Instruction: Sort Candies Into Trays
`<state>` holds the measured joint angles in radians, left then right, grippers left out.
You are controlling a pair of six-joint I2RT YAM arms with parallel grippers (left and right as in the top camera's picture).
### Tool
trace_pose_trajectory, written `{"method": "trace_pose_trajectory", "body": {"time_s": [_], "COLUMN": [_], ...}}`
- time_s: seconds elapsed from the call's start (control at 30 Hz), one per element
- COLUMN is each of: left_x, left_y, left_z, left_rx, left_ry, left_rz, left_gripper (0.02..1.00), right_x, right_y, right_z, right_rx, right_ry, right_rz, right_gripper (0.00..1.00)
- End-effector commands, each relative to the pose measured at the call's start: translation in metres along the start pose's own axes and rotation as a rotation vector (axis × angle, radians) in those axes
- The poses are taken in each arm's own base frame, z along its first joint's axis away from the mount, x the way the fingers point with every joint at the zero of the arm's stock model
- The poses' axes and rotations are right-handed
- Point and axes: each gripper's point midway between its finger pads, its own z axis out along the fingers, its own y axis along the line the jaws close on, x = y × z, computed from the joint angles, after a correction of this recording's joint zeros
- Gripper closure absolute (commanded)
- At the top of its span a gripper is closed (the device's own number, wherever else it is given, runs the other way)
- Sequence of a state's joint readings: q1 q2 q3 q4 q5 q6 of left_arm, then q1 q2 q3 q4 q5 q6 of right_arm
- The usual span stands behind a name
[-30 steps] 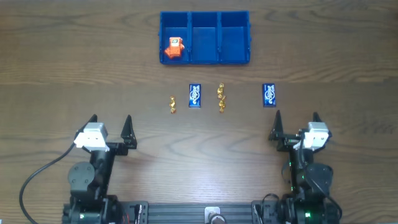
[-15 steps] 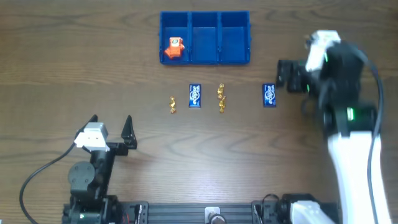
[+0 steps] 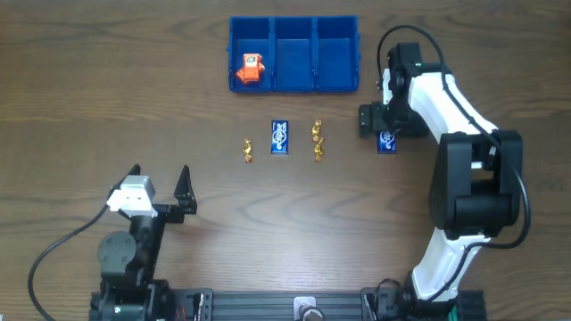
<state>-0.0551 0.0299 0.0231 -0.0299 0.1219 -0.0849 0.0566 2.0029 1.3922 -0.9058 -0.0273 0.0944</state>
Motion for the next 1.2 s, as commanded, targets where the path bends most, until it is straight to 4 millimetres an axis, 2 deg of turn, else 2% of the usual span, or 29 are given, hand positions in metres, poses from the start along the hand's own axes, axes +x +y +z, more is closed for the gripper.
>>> {"method": "trace_pose_trajectory", "body": {"time_s": [0.03, 0.33, 0.43, 0.6, 0.7, 0.83, 0.87, 0.93, 1.0, 1.07, 1.17, 1.2], "left_x": [0.017, 0.017, 0.017, 0.017, 0.017, 0.017, 0.017, 0.017, 0.017, 0.017, 0.017, 0.017], "left_y": [0.000, 0.000, 0.000, 0.000, 0.000, 0.000, 0.000, 0.000, 0.000, 0.000, 0.000, 0.000], "left_z": [0.001, 0.001, 0.001, 0.001, 0.001, 0.001, 0.001, 0.001, 0.001, 0.001, 0.001, 0.001], "left_rx": [0.010, 0.010, 0.010, 0.010, 0.010, 0.010, 0.010, 0.010, 0.010, 0.010, 0.010, 0.010], "left_ry": [0.053, 0.053, 0.053, 0.053, 0.053, 0.053, 0.053, 0.053, 0.053, 0.053, 0.053, 0.053], "left_rz": [-0.012, -0.012, -0.012, -0.012, -0.012, -0.012, -0.012, -0.012, -0.012, -0.012, -0.012, -0.012], "left_gripper": [0.020, 0.020, 0.023, 0.020, 0.020, 0.020, 0.023, 0.023, 0.020, 0.023, 0.020, 0.020], "right_x": [0.003, 0.012, 0.011, 0.011, 0.010, 0.006, 0.002, -0.014, -0.034, -0.059, -0.093, -0.100], "right_y": [0.001, -0.004, -0.006, -0.009, -0.009, -0.003, 0.001, 0.017, 0.040, 0.068, 0.109, 0.120], "right_z": [0.004, 0.021, 0.022, 0.022, 0.022, 0.017, 0.010, -0.023, -0.071, -0.127, -0.182, -0.191], "right_rx": [0.004, 0.031, 0.041, 0.057, 0.060, 0.057, 0.055, 0.040, 0.011, -0.015, -0.037, -0.047], "right_ry": [0.014, 0.064, 0.062, 0.058, 0.057, 0.031, 0.009, -0.093, -0.230, -0.386, -0.587, -0.635], "right_rz": [0.005, 0.001, 0.001, 0.005, 0.004, -0.004, -0.005, 0.005, -0.006, -0.017, -0.056, -0.068], "right_gripper": [0.003, 0.036, 0.178, 0.603, 0.783, 0.807, 0.825, 0.860, 0.882, 0.882, 0.884, 0.893]}}
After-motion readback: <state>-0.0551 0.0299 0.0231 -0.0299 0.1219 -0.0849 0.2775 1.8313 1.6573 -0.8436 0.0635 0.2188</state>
